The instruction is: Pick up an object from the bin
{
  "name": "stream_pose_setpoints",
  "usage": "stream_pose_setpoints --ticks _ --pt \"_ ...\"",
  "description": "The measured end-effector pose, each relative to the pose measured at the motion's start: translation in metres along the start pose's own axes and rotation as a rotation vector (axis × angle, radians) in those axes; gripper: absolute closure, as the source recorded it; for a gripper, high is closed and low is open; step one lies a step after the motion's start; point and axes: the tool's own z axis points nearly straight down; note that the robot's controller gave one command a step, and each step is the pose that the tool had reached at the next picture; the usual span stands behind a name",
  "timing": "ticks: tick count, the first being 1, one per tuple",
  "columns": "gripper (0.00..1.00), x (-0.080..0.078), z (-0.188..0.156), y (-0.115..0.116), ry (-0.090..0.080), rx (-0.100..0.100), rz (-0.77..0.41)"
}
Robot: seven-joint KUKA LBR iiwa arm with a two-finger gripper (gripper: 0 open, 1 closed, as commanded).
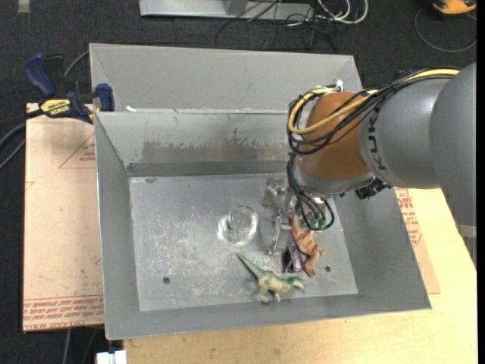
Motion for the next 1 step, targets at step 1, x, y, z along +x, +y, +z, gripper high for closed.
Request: stream_pose_setpoints --ticks 1 --pt "0.00 0.0000 0.0000 -0.0001 0.000 0.000 0.000"
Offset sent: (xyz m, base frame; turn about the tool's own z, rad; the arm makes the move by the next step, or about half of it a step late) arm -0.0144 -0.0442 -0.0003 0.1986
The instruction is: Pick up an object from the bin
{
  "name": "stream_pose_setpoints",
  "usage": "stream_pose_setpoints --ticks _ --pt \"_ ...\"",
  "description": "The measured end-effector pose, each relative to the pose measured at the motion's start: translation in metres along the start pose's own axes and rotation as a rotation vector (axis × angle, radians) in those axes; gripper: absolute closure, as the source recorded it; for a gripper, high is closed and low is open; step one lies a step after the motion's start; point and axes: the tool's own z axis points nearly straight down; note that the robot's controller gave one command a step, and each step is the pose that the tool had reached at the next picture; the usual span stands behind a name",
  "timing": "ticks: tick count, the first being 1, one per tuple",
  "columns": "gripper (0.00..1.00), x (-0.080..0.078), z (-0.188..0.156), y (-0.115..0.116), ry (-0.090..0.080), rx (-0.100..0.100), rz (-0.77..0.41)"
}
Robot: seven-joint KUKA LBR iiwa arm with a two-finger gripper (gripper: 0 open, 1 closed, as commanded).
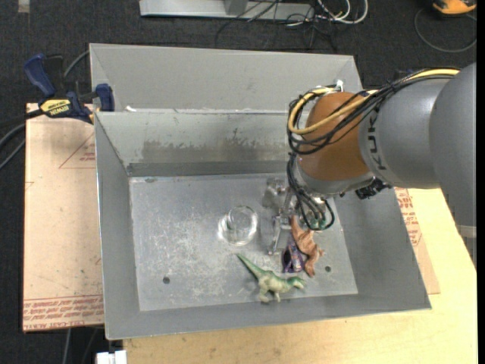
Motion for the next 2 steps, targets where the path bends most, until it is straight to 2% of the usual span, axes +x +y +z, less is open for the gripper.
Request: stream_pose_setpoints --ticks 1,2 --pt "0.00 0.010 0.001 -0.044 0.000 -0.001 0.191" --pt "1.00 0.012 -0.006 -0.062 -0.001 -0.001 0.254"
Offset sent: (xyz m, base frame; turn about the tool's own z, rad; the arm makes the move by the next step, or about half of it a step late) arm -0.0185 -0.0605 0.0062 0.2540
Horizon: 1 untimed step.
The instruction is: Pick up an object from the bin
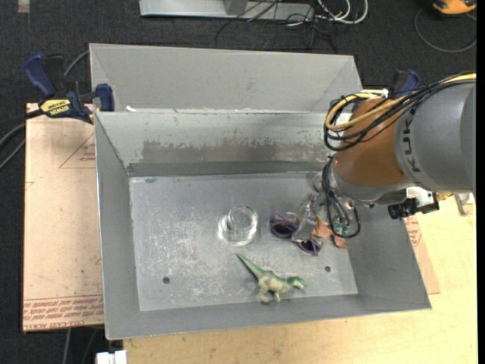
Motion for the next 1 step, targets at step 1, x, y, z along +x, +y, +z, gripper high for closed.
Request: stream_pose_setpoints --ticks 1 --pt "1.00 0.0000 0.0000 0.0000 0.000 0.000 0.000"
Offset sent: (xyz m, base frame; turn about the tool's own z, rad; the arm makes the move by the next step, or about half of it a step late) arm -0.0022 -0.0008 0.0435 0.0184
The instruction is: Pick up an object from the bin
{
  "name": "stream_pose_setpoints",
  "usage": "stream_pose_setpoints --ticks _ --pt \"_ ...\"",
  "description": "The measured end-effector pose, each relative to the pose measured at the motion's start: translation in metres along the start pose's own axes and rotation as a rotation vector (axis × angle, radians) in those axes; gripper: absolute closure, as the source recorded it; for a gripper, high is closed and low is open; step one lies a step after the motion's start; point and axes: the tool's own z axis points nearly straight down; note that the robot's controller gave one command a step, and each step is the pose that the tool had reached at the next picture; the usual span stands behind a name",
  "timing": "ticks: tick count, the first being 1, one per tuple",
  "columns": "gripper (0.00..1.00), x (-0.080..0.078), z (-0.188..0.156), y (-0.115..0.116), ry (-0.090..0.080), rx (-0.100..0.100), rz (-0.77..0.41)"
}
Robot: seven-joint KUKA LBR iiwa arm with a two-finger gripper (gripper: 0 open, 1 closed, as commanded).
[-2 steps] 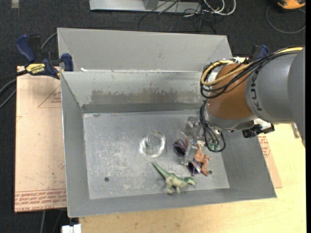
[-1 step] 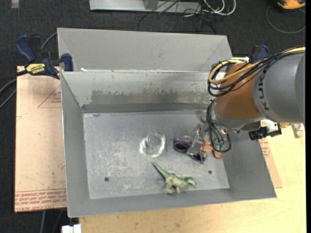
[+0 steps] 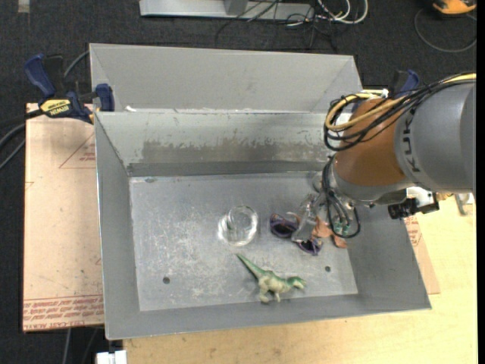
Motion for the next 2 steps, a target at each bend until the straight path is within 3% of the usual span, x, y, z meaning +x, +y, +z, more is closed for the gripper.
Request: stream_pose_setpoints --ticks 1,2 --pt "1.00 0.000 -0.046 -0.001 -0.006 -0.002 0.017" --pt "1.00 -0.011 -0.037 0.000 -0.003 -0.002 0.041"
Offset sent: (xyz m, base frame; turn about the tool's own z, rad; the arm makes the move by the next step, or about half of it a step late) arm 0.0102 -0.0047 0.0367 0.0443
